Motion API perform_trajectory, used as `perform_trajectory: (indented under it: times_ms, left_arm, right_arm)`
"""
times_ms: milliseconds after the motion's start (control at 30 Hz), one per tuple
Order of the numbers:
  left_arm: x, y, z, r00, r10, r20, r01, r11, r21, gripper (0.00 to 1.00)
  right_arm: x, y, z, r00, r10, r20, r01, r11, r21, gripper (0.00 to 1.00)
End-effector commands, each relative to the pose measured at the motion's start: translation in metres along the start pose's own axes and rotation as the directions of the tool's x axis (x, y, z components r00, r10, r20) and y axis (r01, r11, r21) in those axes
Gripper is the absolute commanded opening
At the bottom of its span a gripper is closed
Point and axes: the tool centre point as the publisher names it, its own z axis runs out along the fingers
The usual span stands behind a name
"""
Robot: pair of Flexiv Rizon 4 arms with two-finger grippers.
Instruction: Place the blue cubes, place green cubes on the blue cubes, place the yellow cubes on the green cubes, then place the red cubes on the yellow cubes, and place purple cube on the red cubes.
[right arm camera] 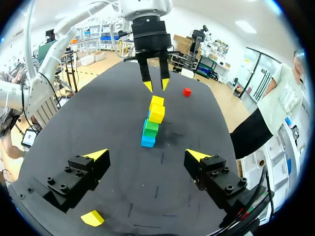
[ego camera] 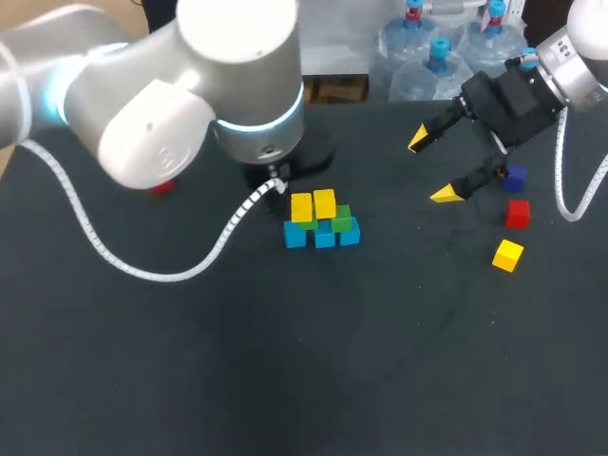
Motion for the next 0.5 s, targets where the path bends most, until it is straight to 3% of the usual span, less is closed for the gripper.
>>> perform_trajectory:
  times_ms: [33, 500]
  left_arm:
    - [0.01, -0.003, 0.002, 0.997, 0.0, 0.073, 0.0, 1.0, -0.006, 0.0]
    - [0.007, -0.016, 0.041, 0.997, 0.022, 0.071, -0.029, 0.995, 0.099, 0.0]
  right_arm:
    - [0.0, 0.0, 0.0, 1.0, -0.001, 0.001, 0.001, 1.0, 0.001, 1.0]
    - [0.0, 0.0, 0.0, 1.0, -0.001, 0.001, 0.001, 1.0, 0.001, 1.0]
